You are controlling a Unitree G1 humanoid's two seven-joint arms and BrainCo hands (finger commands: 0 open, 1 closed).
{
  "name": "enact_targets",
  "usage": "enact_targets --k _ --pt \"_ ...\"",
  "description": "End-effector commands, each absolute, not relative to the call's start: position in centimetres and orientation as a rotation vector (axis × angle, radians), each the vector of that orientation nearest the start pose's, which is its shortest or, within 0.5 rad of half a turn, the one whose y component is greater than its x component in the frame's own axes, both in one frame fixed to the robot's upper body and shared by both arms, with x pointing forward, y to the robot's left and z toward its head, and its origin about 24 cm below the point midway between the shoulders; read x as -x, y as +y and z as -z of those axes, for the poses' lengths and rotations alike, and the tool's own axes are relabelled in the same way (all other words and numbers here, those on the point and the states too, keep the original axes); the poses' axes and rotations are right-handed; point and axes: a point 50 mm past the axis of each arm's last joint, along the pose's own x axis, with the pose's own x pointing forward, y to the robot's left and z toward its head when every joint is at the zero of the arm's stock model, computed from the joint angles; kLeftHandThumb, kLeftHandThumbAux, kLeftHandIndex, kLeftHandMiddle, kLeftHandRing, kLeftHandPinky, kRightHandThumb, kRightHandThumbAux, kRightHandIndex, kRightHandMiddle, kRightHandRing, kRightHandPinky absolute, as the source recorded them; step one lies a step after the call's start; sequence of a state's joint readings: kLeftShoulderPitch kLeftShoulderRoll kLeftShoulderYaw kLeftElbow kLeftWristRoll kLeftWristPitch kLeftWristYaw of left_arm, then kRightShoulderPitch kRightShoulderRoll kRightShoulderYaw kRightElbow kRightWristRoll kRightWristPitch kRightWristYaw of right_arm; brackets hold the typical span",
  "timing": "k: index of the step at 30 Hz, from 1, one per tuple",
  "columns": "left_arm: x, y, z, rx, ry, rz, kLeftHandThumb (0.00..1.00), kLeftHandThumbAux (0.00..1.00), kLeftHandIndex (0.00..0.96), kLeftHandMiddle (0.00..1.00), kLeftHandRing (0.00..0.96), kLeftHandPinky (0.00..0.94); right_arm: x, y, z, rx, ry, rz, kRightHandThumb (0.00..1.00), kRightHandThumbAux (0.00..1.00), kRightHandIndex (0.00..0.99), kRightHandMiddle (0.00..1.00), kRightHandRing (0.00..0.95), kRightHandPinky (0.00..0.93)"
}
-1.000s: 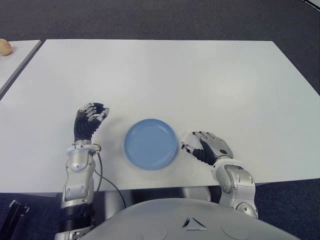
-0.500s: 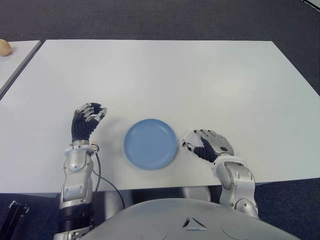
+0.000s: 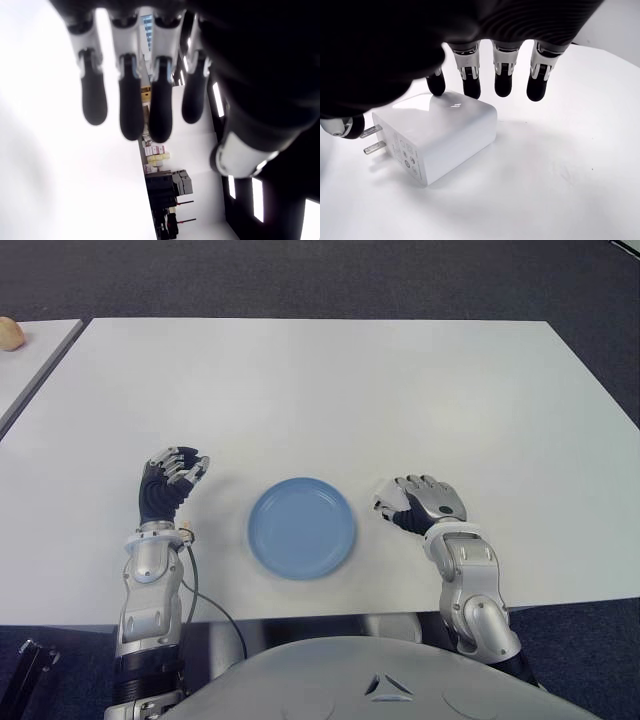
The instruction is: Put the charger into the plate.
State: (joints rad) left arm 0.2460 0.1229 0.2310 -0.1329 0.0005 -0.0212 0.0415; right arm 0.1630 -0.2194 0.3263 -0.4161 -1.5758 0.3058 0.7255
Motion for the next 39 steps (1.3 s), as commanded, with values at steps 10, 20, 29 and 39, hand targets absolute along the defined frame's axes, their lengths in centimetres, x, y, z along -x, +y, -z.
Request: enact_targets --k 10,20,29,39 --pt "-19.3 24.4 -3.3 -0.161 0.079 -0.307 0.706 0.720 0.427 0.509 0.509 0.492 -23.5 -14.1 -4.4 1.704 0.413 -0.402 0.619 0.233 0.000 0.000 0.000 0.000" --pt "-19.2 24.5 -3.3 -0.155 0.079 -0.317 0.706 0.720 0.427 0.508 0.506 0.492 -24.6 -14.0 -4.5 1.705 0.410 -0.372 0.613 0.229 0.000 0.000 0.000 0.000" --pt "-19.1 24.5 -3.4 -0.156 0.087 -0.316 0.706 0.720 0.427 0.510 0.511 0.494 -25.0 -13.8 -5.0 1.699 0.416 -0.342 0.606 0.231 0.000 0.000 0.000 0.000" --pt "-19.0 24.6 -3.3 -0.161 0.092 -0.317 0.706 0.720 0.426 0.510 0.507 0.489 -23.2 -13.9 -5.8 1.587 0.345 -0.231 0.600 0.199 0.000 0.000 0.000 0.000"
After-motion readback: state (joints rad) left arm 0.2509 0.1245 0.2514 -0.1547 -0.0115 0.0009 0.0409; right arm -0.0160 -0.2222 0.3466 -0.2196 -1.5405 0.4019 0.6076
